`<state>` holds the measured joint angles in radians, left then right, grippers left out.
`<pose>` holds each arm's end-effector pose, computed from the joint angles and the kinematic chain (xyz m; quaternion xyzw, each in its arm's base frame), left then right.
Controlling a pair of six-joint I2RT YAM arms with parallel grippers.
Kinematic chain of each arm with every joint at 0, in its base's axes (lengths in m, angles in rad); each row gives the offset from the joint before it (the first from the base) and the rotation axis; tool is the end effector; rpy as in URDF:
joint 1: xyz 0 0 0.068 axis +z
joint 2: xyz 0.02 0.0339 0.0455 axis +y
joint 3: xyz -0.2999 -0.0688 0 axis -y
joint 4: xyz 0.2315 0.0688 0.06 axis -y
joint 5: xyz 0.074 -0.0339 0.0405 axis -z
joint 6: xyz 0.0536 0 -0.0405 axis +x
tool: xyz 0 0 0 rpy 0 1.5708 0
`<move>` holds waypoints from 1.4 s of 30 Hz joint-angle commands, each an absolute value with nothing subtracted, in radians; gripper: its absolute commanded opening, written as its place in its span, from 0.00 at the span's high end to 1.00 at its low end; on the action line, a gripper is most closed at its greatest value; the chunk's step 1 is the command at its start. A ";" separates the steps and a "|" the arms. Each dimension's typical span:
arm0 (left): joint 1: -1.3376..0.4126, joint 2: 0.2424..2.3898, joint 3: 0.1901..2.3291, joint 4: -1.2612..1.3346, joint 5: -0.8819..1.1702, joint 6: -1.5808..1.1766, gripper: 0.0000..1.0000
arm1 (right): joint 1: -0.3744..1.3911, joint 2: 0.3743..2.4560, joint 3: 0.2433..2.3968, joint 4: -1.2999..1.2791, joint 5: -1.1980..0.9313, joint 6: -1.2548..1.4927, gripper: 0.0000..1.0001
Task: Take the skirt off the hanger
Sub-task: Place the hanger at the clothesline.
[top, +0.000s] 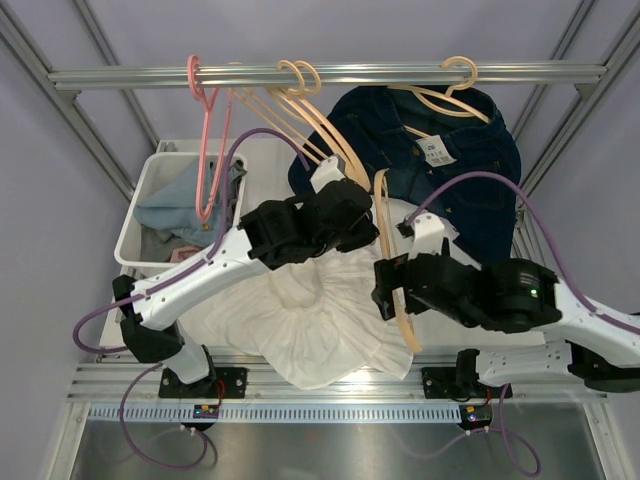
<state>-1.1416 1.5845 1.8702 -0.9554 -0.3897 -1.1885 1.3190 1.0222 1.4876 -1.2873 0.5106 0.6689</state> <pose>0.1543 -0.2881 0.4595 -0.1050 0.8810 -0.3237 0.3288 0.0567 0.1153 0.4385 -0.2001 0.8829 0.1685 0.3900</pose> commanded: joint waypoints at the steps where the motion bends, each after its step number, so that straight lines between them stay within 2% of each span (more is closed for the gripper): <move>1: -1.149 1.583 1.965 -0.982 -0.454 -1.252 1.00 | 1.387 1.114 1.528 -1.486 0.789 0.860 0.00; 9: -1.149 1.603 2.012 -1.017 -0.442 -1.266 1.00 | 1.414 1.057 1.327 -1.399 0.782 0.887 0.01; 16: -1.141 1.640 2.079 -1.058 -0.423 -1.275 1.00 | 1.529 1.192 1.322 -1.637 0.957 1.170 0.13; 19: -1.137 1.647 2.075 -1.060 -0.407 -1.284 1.00 | 1.543 1.218 1.319 -1.635 0.976 1.195 0.27; 20: -1.137 1.651 2.080 -1.063 -0.400 -1.282 1.00 | 1.543 1.221 1.315 -1.635 0.979 1.200 0.42; 21: -1.137 1.651 2.082 -1.068 -0.403 -1.281 1.00 | 1.543 1.216 1.313 -1.635 0.985 1.215 0.49; 23: -1.132 1.648 2.082 -1.084 -0.416 -1.279 1.00 | 1.543 1.204 1.312 -1.635 0.989 1.226 0.52; 26: -1.121 1.632 2.053 -1.092 -0.422 -1.276 1.00 | 1.543 1.177 1.318 -1.634 0.997 1.218 0.49; 28: -1.120 1.617 2.034 -1.083 -0.420 -1.275 1.00 | 1.543 1.164 1.322 -1.635 1.002 1.198 0.50; 29: -1.120 1.615 2.030 -1.080 -0.422 -1.276 1.00 | 1.543 1.160 1.319 -1.635 1.002 1.195 0.57; 31: -1.120 1.612 2.023 -1.084 -0.426 -1.279 1.00 | 1.543 1.137 1.315 -1.635 0.999 1.184 1.00; 41: -1.118 1.595 2.026 -1.051 -0.387 -1.258 0.99 | 1.543 1.066 1.311 -1.635 0.985 1.121 1.00; 42: -1.118 1.588 2.019 -1.042 -0.387 -1.256 0.80 | 1.542 1.052 1.313 -1.635 0.968 1.103 1.00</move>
<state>-1.1286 1.6444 2.0190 -1.0359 -0.3496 -1.2613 1.5513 1.1007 1.2945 -1.3212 0.8963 1.0943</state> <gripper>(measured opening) 0.107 0.182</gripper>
